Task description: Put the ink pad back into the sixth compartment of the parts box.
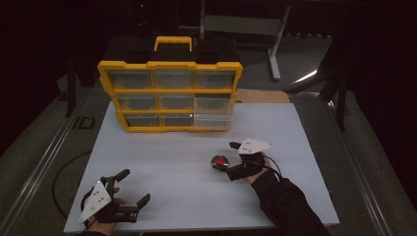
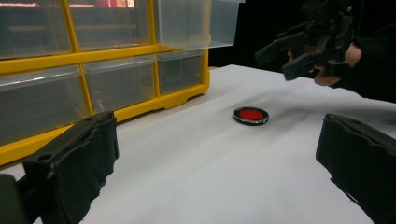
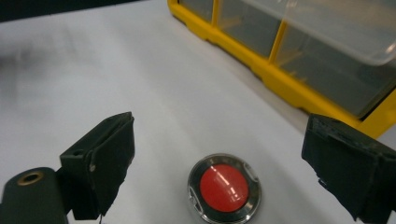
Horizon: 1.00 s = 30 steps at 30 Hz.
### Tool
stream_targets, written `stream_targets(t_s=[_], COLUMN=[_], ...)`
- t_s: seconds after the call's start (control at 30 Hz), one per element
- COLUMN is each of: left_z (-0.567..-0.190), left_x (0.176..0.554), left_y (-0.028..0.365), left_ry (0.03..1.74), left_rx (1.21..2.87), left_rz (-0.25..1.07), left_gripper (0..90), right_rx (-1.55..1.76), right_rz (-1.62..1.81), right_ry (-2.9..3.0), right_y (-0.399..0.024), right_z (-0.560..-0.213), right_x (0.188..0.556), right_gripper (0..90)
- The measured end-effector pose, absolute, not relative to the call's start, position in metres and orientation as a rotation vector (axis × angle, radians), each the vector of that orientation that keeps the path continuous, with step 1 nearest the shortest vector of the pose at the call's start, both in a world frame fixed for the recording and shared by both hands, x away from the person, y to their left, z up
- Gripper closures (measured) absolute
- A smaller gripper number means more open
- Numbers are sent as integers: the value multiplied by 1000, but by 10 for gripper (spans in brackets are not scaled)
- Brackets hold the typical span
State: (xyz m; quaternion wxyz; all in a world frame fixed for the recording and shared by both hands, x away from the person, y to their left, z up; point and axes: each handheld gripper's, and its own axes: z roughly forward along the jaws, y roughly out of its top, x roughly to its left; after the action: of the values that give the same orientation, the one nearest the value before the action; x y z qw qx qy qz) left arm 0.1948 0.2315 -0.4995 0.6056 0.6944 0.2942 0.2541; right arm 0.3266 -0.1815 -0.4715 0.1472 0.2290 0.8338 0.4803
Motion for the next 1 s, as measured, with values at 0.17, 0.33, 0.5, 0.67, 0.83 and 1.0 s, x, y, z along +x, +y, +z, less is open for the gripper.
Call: stream_targets(t_s=[0.17, 0.33, 0.5, 0.67, 0.83, 1.0], left_z=[-499, -499, -499, -499, -499, -499], left_x=[195, 195, 195, 195, 195, 195], left_y=[232, 232, 232, 232, 232, 232], left_ry=[680, 679, 680, 680, 678, 679], left_rx=[1606, 1603, 1600, 1601, 1603, 1606], left_rz=[588, 587, 585, 583, 579, 584], left_gripper=[0, 0, 0, 0, 0, 0], right_rx=[683, 692, 706, 732, 749, 773], right_rz=[1345, 1291, 1242, 1184, 1148, 1107], right_ry=[2442, 2477, 2501, 2525, 2545, 2566], right_y=[-176, -170, -166, -165, -164, -163], right_z=[-485, -497, -509, -519, -526, -529], right_x=[333, 338, 345, 349, 351, 354], right_gripper=[99, 99, 99, 99, 126, 163])
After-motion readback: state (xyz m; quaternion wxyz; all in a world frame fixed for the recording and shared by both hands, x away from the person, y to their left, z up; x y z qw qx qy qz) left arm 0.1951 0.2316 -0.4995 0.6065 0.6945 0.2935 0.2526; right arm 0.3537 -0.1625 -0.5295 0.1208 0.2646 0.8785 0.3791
